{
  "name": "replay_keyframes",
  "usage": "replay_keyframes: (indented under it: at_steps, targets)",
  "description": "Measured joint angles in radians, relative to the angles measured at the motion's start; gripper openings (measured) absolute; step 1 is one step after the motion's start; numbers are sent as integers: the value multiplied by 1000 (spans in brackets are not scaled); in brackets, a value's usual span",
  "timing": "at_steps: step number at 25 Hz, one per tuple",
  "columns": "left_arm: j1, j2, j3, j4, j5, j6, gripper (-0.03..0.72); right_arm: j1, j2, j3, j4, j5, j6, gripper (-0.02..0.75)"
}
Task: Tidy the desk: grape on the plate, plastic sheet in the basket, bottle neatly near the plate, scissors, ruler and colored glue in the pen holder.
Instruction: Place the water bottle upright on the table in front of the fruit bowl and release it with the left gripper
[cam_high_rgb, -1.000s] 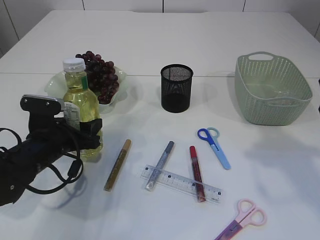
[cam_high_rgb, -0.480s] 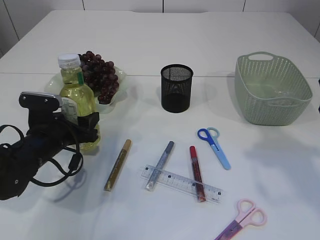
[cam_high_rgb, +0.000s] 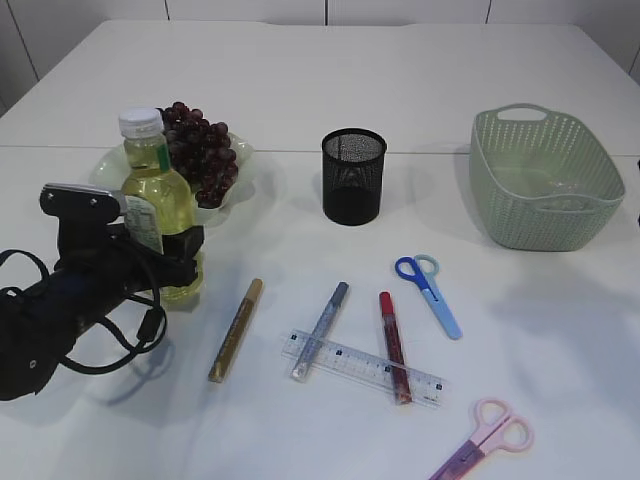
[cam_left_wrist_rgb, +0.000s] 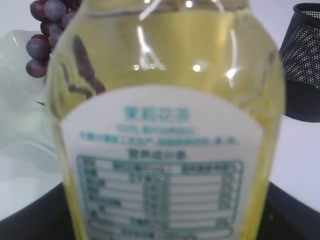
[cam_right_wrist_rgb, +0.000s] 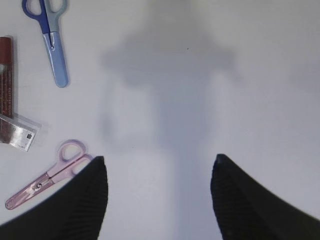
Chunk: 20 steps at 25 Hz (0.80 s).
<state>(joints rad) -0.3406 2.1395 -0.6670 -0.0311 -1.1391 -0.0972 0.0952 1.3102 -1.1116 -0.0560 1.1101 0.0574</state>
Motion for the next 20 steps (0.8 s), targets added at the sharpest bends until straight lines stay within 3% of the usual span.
replay_keyframes:
  at_steps: [8,20]
  targets:
    - [0,0,0,24,0,0,622,0,0,0,0,3,0,507]
    - [0,-119,75,31,-2,0,624,0,0,0,0,3,0,507]
